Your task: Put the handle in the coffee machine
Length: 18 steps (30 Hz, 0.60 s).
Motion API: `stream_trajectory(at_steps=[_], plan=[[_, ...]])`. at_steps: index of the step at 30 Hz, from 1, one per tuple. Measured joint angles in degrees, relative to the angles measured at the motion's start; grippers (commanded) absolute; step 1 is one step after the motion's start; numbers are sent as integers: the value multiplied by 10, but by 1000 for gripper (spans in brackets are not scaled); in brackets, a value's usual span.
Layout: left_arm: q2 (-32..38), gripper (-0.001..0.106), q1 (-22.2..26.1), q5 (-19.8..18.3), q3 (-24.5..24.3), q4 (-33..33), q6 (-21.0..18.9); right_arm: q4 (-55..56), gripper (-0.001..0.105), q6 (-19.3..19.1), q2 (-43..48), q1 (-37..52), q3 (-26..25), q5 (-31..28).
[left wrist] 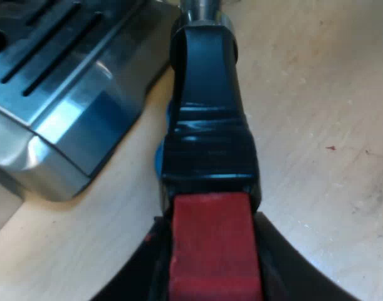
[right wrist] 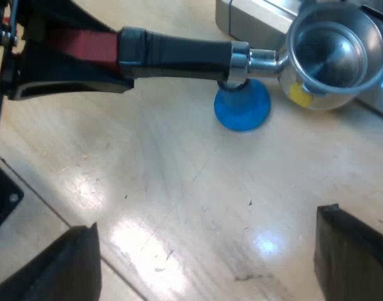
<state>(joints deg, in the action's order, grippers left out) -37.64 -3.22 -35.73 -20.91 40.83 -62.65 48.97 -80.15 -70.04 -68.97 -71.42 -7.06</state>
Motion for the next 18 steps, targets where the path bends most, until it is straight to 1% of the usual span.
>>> stream_trajectory(at_steps=[3, 5, 7, 8, 9, 12, 13, 14, 17, 18], plan=[[8, 0, 21, -4, -7, 20, 0, 0, 71, 0, 0, -13, 0, -4], [15, 0, 51, -5, -19, 40, -1, 0, 71, 0, 0, -30, 0, -18], [17, 0, 56, -5, -21, 42, -1, 0, 71, 0, 0, -44, 0, -30], [22, 0, 71, -10, -28, 53, -1, -1, 71, 0, 0, -50, 0, -32], [23, 0, 74, -11, -29, 56, -1, -2, 71, 1, 0, -55, 0, -35], [25, 0, 81, -20, -34, 69, -1, -12, 71, 17, 0, -85, 0, -96], [25, 0, 80, -21, -34, 69, -1, -15, 71, 20, 0, -94, 0, -128], [25, 0, 80, -21, -36, 72, -1, -18, 71, 21, 0, -99, 0, -138], [25, 0, 80, -23, -38, 74, -1, -54, 71, 22, 0, -122, 3, -205], [25, 0, 80, -23, -39, 74, -1, -60, 71, 22, 0, -125, 4, -211]])
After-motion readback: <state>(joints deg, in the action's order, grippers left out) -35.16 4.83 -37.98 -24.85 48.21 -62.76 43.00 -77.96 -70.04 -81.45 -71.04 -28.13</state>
